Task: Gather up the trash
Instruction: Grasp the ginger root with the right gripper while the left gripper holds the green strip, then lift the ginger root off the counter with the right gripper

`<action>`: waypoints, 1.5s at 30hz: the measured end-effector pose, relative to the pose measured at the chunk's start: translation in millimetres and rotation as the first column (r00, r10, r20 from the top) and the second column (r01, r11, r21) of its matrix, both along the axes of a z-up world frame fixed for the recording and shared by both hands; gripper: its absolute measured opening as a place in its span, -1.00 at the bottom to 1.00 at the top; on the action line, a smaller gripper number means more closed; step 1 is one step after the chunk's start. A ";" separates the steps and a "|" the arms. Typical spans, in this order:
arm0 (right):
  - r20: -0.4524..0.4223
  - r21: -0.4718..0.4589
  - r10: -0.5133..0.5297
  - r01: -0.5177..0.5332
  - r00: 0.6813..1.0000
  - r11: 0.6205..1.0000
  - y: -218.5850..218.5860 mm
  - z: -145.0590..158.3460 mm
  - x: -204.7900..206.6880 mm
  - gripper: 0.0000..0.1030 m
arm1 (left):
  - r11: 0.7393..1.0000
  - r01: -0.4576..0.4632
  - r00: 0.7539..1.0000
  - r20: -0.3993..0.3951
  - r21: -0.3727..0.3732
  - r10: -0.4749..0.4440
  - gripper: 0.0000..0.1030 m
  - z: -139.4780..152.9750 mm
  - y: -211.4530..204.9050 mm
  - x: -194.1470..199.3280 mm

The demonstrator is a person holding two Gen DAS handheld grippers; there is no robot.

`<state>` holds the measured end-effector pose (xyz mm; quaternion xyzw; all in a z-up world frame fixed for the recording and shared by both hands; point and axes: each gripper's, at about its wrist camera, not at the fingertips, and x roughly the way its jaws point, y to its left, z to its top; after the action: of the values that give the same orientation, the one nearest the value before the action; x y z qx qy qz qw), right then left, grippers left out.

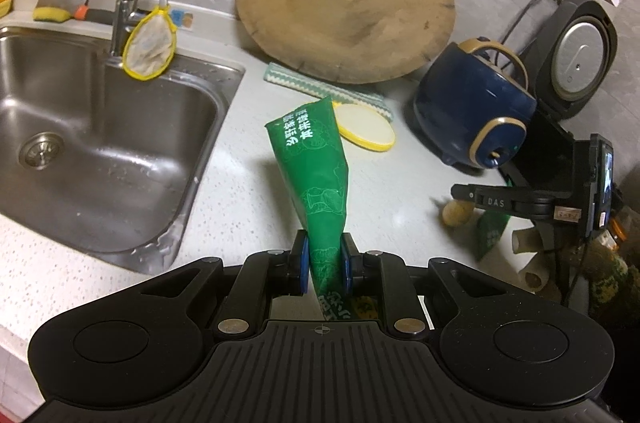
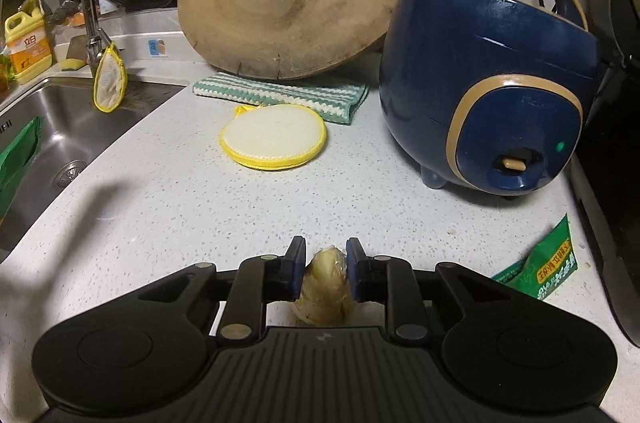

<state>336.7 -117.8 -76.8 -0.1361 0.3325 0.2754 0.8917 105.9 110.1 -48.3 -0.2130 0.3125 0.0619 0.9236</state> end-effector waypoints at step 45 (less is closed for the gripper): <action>-0.071 0.036 0.153 -0.151 0.986 0.988 47.2 -25.0 -10.2 -0.23 | 0.998 0.018 1.000 -0.024 0.052 -0.017 -0.63 3.7 -23.1 -13.0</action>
<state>326.6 -70.7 -101.7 -0.1373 0.3498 0.3522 0.8572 93.0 87.1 -44.6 -0.1852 0.3237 0.0644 0.9256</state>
